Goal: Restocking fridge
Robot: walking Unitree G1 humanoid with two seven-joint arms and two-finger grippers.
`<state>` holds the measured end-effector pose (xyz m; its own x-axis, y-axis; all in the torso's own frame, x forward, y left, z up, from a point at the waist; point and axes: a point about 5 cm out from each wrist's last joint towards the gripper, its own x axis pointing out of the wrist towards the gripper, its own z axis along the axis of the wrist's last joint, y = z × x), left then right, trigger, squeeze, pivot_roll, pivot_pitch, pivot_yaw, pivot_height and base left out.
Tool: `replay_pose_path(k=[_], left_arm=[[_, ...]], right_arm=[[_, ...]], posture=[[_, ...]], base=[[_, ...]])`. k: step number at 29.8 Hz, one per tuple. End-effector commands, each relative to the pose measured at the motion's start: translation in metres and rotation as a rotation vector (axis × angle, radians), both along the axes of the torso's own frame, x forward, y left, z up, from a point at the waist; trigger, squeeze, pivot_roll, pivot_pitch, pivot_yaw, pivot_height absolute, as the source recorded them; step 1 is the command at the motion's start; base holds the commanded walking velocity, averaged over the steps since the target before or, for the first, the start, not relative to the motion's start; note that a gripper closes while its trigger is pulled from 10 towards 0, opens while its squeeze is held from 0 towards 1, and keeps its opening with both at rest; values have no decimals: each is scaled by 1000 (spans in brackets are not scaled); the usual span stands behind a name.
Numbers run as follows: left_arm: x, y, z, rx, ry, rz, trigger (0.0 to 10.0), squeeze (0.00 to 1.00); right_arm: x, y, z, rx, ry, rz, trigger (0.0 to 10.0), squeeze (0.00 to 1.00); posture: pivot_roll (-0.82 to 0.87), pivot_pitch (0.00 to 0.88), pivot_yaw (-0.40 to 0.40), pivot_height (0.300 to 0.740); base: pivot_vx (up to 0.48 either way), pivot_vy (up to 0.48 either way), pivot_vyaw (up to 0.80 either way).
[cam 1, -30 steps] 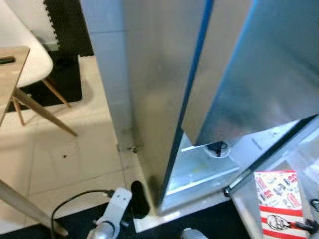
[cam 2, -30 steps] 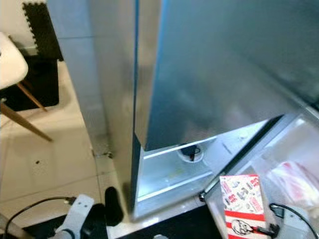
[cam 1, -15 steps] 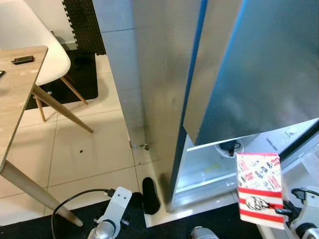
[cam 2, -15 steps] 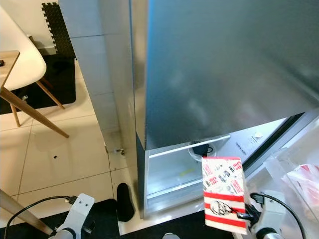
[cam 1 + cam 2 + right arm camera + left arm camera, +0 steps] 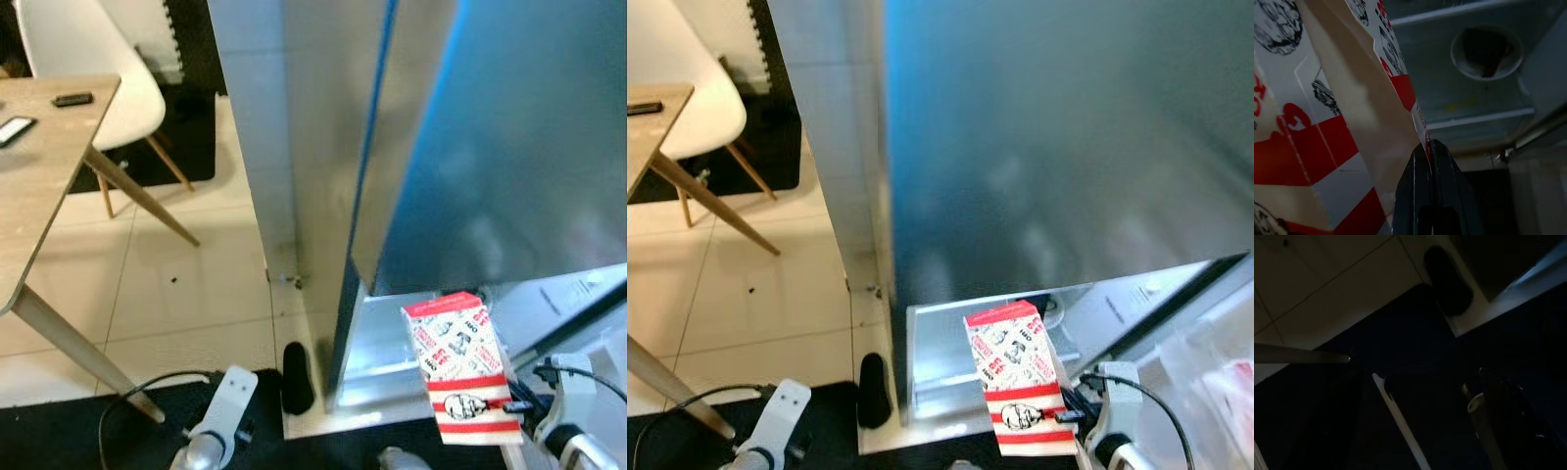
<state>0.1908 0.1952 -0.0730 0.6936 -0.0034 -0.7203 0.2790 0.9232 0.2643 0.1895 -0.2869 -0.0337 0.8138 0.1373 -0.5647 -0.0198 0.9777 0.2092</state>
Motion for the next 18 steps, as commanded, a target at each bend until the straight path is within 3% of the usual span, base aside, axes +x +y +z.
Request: replay_pose_path(k=[1,18], left_arm=[[-6,2,-3,11,19,-6,10000,0],[-8,1,-4,6,25,-5,10000,0]], right_arm=[[-2,0,-1,-11,9,12,10000,0],[-8,-4,-3,-30,38,-2,10000,0]], posture=[[-76,111,-24,740],[-77,112,-25,740]], base=[[0,-386,0],[0,-357,0]])
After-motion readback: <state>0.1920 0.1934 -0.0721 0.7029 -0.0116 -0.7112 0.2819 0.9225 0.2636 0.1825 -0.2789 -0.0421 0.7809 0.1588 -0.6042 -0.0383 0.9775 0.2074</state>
